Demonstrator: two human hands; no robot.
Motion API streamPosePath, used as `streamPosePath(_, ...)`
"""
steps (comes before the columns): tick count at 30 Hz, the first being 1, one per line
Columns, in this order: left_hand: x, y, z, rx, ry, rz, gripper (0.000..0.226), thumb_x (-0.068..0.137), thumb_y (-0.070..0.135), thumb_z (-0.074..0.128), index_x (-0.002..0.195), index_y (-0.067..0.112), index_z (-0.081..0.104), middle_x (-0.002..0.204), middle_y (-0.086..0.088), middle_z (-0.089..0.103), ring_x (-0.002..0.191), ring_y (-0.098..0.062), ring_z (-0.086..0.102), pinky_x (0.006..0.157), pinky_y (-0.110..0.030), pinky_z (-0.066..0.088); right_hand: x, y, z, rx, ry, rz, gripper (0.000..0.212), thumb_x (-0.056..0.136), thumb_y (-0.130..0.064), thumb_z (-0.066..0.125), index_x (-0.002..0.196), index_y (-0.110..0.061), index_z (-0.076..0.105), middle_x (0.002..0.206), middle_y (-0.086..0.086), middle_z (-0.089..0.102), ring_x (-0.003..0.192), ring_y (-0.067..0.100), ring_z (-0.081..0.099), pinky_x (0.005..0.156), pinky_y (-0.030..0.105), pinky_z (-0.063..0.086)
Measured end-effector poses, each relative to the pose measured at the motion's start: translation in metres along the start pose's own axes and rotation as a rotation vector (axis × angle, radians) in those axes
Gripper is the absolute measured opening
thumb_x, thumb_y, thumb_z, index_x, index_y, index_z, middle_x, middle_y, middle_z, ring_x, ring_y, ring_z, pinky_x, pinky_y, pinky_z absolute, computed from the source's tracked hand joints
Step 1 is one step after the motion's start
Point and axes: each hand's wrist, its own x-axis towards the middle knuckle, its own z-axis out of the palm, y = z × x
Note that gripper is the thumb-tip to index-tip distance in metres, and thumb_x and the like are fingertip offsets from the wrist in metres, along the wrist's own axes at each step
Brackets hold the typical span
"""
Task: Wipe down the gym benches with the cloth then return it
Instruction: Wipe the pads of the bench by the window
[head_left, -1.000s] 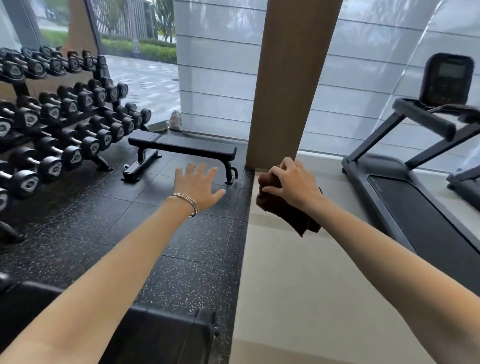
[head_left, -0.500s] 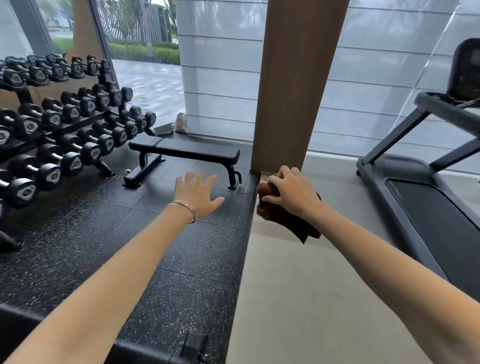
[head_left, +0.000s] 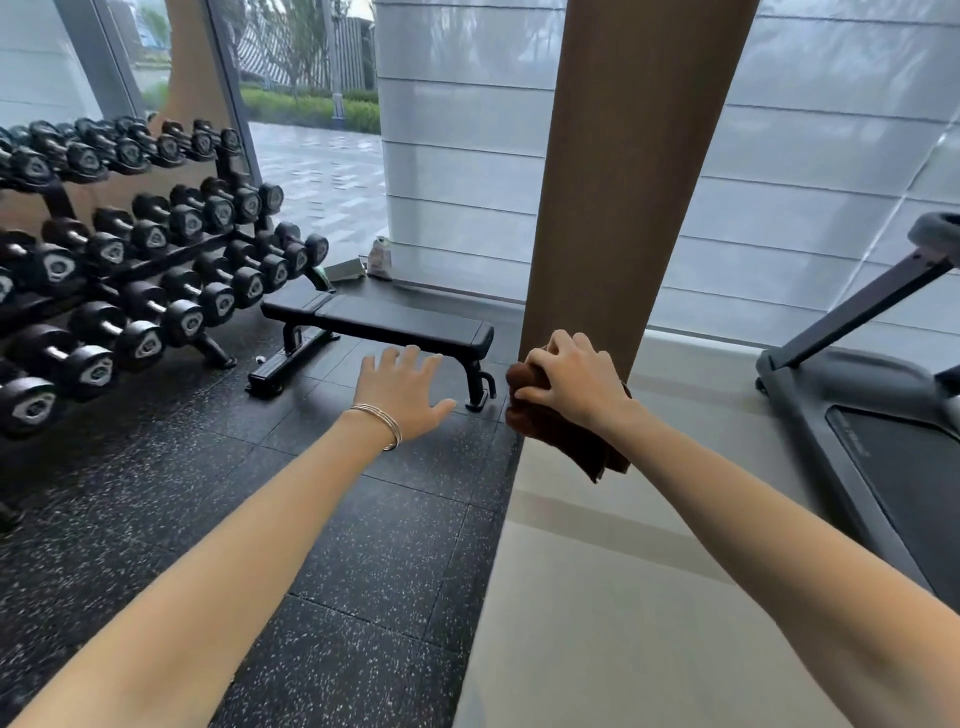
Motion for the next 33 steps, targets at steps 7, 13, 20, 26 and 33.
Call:
streamPosePath(7, 0.103, 0.018, 0.035, 0.029, -0.031, -0.094, 0.069, 0.085, 0.063, 0.038, 0.143, 0.027, 0.027, 0.145, -0.005, 0.035, 0.131, -0.029, 0.033, 0.104, -0.045, 0.029, 0.096, 0.07, 0.041, -0.001, -0.048, -0.09, 0.046, 0.086, -0.056, 0.055, 0.118, -0.023, 0.056, 0.117, 0.008, 0.047, 0.11, 0.027, 0.042, 0.086, 0.045, 0.045)
streamPosePath(13, 0.202, 0.034, 0.041, 0.032, -0.018, -0.165, 0.068, 0.086, 0.063, 0.036, 0.142, 0.026, 0.029, 0.14, -0.004, 0.041, 0.127, -0.028, 0.037, 0.103, -0.045, 0.032, 0.193, 0.135, 0.055, 0.039, -0.069, -0.16, 0.046, 0.087, -0.056, 0.055, 0.118, -0.022, 0.056, 0.118, 0.009, 0.047, 0.111, 0.028, 0.042, 0.086, 0.047, 0.046)
streamPosePath(20, 0.275, 0.03, 0.072, 0.05, -0.071, -0.245, 0.067, 0.087, 0.062, 0.035, 0.143, 0.026, 0.028, 0.142, -0.003, 0.04, 0.129, -0.026, 0.036, 0.103, -0.042, 0.031, 0.29, 0.167, 0.107, 0.093, -0.11, -0.242, 0.047, 0.084, -0.056, 0.058, 0.117, -0.023, 0.056, 0.114, 0.008, 0.047, 0.111, 0.029, 0.043, 0.085, 0.043, 0.042)
streamPosePath(26, 0.343, -0.01, 0.105, 0.063, -0.13, -0.291, 0.067, 0.088, 0.061, 0.036, 0.143, 0.025, 0.028, 0.142, -0.003, 0.04, 0.129, -0.026, 0.037, 0.104, -0.042, 0.03, 0.372, 0.175, 0.161, 0.109, -0.152, -0.272, 0.045, 0.084, -0.056, 0.058, 0.116, -0.024, 0.057, 0.111, 0.008, 0.048, 0.108, 0.029, 0.043, 0.082, 0.042, 0.041)
streamPosePath(33, 0.485, -0.065, 0.143, 0.059, -0.126, -0.211, 0.069, 0.087, 0.063, 0.037, 0.144, 0.025, 0.027, 0.14, -0.004, 0.041, 0.127, -0.026, 0.038, 0.102, -0.04, 0.032, 0.507, 0.192, 0.201, 0.063, -0.186, -0.2, 0.044, 0.085, -0.056, 0.057, 0.115, -0.024, 0.056, 0.114, 0.008, 0.048, 0.11, 0.029, 0.043, 0.084, 0.044, 0.041)
